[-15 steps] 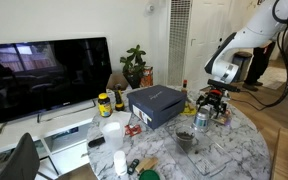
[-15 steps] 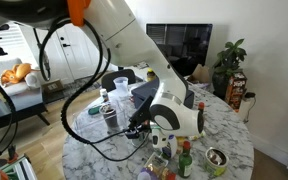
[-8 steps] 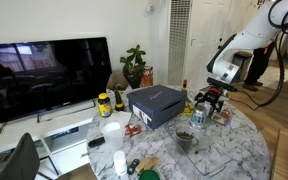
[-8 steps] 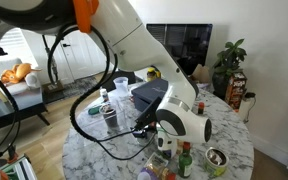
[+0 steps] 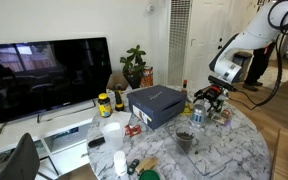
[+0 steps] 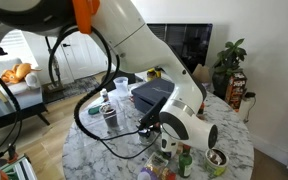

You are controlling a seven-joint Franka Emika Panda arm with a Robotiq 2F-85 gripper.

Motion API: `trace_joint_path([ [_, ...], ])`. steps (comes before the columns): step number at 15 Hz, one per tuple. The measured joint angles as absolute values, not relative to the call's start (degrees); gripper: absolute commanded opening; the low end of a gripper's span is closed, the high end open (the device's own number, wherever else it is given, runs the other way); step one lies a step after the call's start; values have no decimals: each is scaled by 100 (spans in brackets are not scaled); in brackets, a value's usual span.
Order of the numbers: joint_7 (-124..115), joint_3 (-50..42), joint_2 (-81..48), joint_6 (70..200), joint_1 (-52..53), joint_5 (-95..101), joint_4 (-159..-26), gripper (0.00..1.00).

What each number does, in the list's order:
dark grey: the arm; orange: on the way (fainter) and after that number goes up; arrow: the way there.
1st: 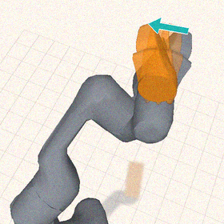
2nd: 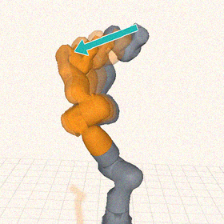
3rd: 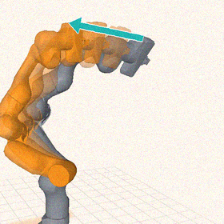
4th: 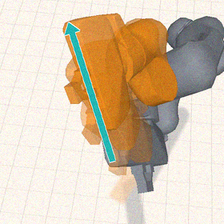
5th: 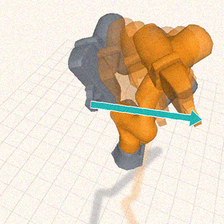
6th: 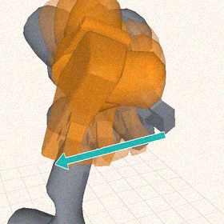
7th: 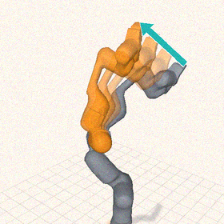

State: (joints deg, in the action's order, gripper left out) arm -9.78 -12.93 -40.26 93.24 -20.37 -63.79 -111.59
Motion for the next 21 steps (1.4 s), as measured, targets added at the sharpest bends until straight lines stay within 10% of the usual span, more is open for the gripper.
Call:
trace_joint_path([
  [15,-1335,-1394,-4096,9798,-1796,-6391,-11164,98],
  [19,-1571,-1396,-4127,10140,-1679,-6386,-11172,88],
  [21,-1676,-1397,-4161,10221,-1648,-6375,-11172,67],
])
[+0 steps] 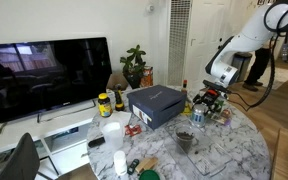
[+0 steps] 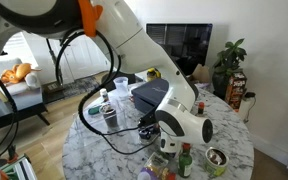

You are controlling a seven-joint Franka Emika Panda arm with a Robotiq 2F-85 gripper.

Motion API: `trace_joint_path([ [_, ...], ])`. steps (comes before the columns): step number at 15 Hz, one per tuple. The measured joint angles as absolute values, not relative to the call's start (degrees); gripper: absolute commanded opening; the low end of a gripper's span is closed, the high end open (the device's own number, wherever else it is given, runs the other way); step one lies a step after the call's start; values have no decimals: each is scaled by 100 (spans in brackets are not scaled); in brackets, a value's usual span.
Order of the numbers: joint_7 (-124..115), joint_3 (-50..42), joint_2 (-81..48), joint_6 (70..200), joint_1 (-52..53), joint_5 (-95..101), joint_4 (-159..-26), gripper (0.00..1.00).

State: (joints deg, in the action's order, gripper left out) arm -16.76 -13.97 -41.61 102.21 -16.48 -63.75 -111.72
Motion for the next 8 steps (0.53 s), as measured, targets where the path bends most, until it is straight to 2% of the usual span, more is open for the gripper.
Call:
trace_joint_path([
  [1,-1717,-1397,-4176,10226,-1640,-6372,-11172,58],
  [8,-1864,-1417,-4153,10255,-1589,-6354,-11180,56],
])
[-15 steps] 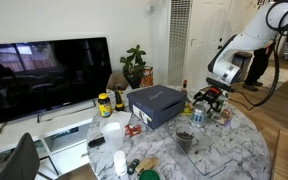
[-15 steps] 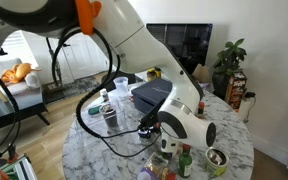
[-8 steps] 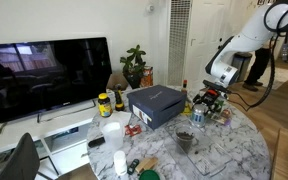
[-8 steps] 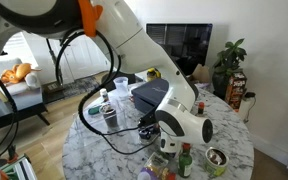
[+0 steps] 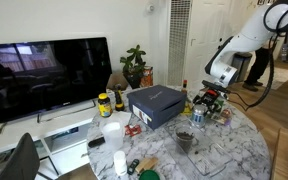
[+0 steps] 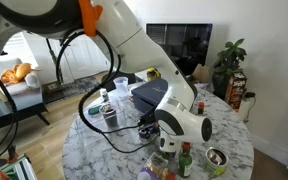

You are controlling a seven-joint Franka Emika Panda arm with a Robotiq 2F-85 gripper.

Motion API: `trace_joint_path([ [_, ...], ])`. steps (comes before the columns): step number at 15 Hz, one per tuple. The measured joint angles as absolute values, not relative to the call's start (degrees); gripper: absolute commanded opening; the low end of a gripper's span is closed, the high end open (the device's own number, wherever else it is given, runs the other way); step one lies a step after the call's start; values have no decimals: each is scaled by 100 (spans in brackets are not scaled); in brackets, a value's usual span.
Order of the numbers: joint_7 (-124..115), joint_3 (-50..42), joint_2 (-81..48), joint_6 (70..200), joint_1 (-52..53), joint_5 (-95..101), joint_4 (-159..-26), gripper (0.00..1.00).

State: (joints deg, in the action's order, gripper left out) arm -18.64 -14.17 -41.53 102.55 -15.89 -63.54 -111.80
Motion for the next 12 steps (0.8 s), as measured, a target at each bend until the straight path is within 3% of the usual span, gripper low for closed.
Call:
trace_joint_path([
  [5,-2029,-1522,-3612,10963,-1123,-5980,-11688,56],
  [12,-2885,-1503,-2298,13285,-164,-4970,-13128,56],
])
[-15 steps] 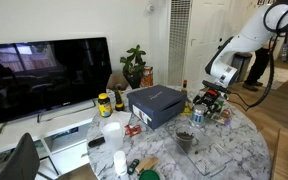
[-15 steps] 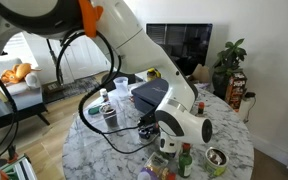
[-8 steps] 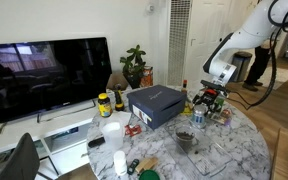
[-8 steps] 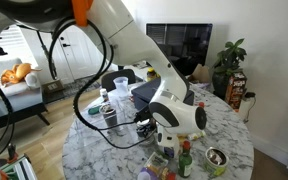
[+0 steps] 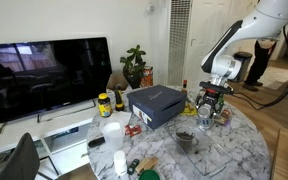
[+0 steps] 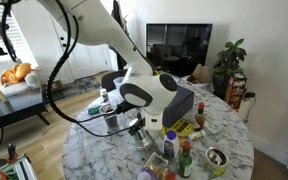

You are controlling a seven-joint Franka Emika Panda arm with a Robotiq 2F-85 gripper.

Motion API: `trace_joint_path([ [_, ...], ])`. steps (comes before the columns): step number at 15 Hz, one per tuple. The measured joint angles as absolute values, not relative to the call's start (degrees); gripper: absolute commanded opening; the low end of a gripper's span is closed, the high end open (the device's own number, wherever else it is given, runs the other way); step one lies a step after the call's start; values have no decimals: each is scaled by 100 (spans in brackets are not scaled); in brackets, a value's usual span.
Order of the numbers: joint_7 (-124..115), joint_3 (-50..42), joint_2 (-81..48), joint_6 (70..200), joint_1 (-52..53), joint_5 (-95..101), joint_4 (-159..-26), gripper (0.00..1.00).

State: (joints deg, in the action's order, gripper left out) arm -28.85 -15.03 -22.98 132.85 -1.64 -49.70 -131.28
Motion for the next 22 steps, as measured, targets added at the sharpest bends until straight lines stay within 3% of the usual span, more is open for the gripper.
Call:
trace_joint_path([
  [8,-4675,-1227,-1778,15528,572,-3347,-14058,56],
  [15,-5831,-1196,-1745,15855,727,-1958,-14246,56],
  [16,-5872,-1191,-1746,15849,725,-1880,-14248,60],
  [19,-5885,-1113,-1749,15805,656,-1843,-14249,94],
  [22,-5885,-1010,-1822,15648,533,-1843,-14278,100],
])
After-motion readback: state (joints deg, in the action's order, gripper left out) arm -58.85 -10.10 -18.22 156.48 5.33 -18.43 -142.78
